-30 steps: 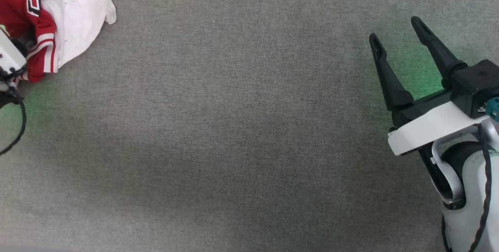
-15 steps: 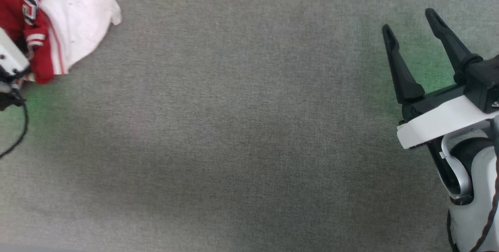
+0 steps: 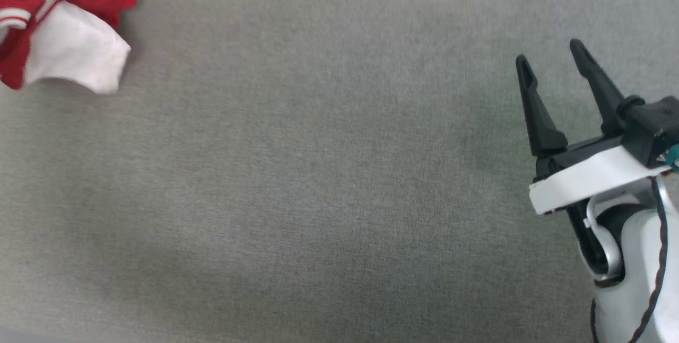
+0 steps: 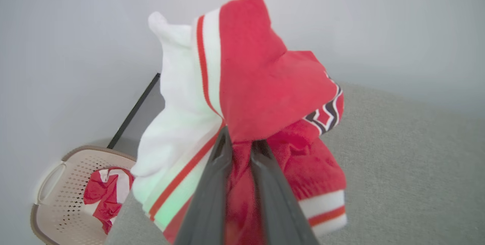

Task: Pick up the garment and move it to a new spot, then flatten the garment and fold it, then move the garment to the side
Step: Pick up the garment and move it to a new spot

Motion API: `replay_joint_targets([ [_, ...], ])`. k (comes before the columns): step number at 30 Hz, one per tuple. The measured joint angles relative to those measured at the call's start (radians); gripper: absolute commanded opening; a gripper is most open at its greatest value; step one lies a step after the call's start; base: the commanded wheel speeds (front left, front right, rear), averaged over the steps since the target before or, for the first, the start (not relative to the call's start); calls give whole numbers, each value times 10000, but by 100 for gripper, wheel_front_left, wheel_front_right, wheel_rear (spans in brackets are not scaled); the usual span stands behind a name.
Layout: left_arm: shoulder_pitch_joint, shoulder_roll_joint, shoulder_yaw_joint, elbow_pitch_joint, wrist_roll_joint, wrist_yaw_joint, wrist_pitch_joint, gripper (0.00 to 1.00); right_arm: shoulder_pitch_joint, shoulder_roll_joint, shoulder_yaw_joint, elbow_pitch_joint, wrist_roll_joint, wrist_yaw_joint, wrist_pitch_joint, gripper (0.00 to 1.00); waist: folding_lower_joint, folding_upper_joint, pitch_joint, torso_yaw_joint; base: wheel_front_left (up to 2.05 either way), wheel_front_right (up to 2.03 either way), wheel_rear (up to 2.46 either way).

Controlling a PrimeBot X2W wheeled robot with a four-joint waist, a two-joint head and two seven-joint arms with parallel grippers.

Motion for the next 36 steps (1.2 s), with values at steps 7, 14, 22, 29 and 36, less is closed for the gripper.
replay_joint_targets([
  [7, -29, 815, -491, -1377, 150, 0, -270, 0, 374, 303, -176, 464, 171, 0, -470, 100, 0, 0, -984, 175, 0, 0, 0],
  [14, -20, 1547, -677, -3032, 171, 0, 105, 0, 589, 464, -422, 629, 318, 0, -786, 100, 0, 0, -1781, 283, 0, 0, 0],
  [22, 630, 2217, -780, -5697, 84, 403, 815, 0, 779, 640, -932, 610, 437, 0, -1072, 100, 0, 0, -2164, -4, 0, 0, 0],
  [29, 1401, 2717, -897, -8380, -79, 1139, 1534, 0, 884, 711, -1519, 449, 437, 0, -1252, 100, -1, 0, -2217, -744, 0, 0, 0],
  [36, 1735, 2677, -1220, -10657, -102, 1795, 2236, 0, 1037, 832, -1919, 366, 424, 0, -1384, 100, 0, 0, -2093, -1729, 0, 0, 0],
])
